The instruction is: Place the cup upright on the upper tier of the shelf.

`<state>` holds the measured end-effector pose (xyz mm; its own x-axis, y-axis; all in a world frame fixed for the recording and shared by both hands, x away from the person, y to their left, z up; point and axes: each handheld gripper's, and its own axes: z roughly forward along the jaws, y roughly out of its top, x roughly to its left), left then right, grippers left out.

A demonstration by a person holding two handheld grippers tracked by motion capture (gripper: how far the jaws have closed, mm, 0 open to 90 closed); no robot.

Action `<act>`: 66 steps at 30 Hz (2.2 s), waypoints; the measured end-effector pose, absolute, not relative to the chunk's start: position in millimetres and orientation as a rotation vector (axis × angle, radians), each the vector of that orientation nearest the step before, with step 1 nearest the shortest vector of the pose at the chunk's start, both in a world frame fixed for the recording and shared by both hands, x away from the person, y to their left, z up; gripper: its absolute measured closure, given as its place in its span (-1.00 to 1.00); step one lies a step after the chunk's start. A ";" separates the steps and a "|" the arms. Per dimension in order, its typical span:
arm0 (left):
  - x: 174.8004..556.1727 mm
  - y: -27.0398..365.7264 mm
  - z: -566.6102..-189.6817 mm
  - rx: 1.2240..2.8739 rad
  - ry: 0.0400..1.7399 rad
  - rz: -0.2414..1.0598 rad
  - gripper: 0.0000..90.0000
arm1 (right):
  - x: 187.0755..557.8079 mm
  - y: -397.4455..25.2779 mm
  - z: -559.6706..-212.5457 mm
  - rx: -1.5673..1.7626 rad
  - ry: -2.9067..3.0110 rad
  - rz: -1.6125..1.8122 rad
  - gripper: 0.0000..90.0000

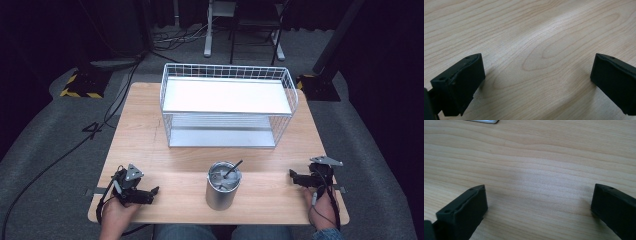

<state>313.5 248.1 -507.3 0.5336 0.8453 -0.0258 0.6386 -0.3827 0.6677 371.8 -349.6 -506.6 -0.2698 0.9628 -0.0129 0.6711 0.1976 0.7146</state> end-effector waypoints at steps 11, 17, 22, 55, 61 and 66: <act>314.3 247.5 -507.4 2.144 1.197 0.427 -1.00 | 371.8 -349.6 -506.6 1.520 2.015 0.836 -0.99; 313.7 246.7 -507.2 2.139 1.207 0.432 -1.00 | 371.8 -349.6 -506.6 1.520 2.015 0.836 -0.99; 307.1 246.7 -503.4 2.095 1.194 0.468 -1.00 | 371.8 -349.6 -506.6 1.520 2.016 0.836 -0.98; 257.1 188.4 -423.6 1.776 0.868 0.471 -1.00 | 371.8 -349.6 -506.6 1.520 2.015 0.836 -0.99; 250.7 162.1 -414.8 1.788 0.767 0.427 -1.00 | 371.7 -349.6 -506.7 1.520 2.015 0.836 -0.99; 247.6 140.3 -410.0 1.778 0.677 0.360 -1.00 | 371.7 -349.6 -506.7 1.520 2.015 0.836 -0.99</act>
<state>247.6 140.3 -410.0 0.7871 0.6095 -0.0950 0.2621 -0.1911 0.9459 371.7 -349.6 -506.7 -0.2693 0.9630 -0.0126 0.6711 0.1970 0.7147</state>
